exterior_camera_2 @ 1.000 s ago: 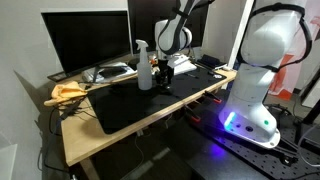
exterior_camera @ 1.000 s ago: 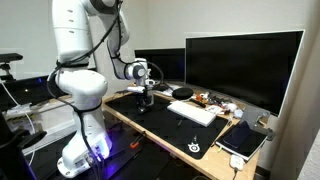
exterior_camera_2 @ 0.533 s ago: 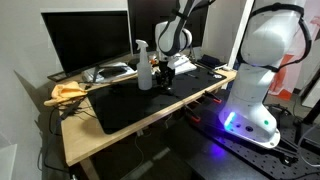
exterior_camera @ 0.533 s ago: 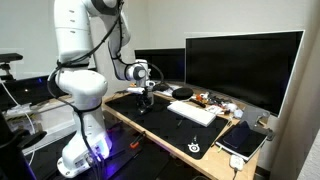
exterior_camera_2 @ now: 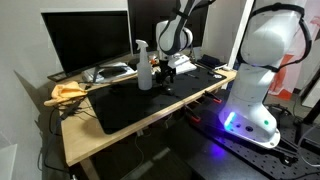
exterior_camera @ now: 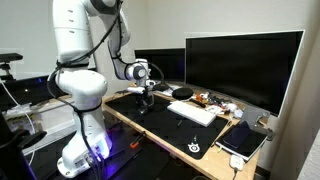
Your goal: Put the mouse and the small thing that is next to it on the right side of the spray bottle
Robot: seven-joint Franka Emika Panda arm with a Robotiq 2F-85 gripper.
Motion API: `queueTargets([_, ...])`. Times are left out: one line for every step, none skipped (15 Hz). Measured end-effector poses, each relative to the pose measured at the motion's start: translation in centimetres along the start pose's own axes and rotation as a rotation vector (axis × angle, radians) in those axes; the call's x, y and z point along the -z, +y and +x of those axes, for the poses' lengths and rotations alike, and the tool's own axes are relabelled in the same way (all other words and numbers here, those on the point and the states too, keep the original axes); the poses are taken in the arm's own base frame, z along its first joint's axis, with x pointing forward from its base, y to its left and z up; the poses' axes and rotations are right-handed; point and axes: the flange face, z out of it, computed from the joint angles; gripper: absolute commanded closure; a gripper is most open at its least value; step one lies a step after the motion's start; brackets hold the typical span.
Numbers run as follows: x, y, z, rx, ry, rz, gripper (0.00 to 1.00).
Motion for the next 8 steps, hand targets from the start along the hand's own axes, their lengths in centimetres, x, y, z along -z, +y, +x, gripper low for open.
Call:
queueTargets([0.1,0.1,-0.1,0.000,0.002,0.000,0.00])
queueTargets([0.3,0.3,-0.3,0.004,0.005,0.001,0.00])
queueTargets([0.5,0.6,-0.6,0.005,0.008,0.001,0.00])
queueTargets([0.8,0.9,-1.0,0.009,0.011,0.001,0.00])
queueTargets([1.0,1.4,-1.4,0.013,0.013,0.001,0.00])
queueTargets([1.3,2.0,-1.9,0.021,0.017,0.001,0.00])
queueTargets([1.5,2.7,-2.4,0.030,0.019,0.001,0.00])
queueTargets([2.0,3.4,-2.5,0.039,0.024,0.001,0.00])
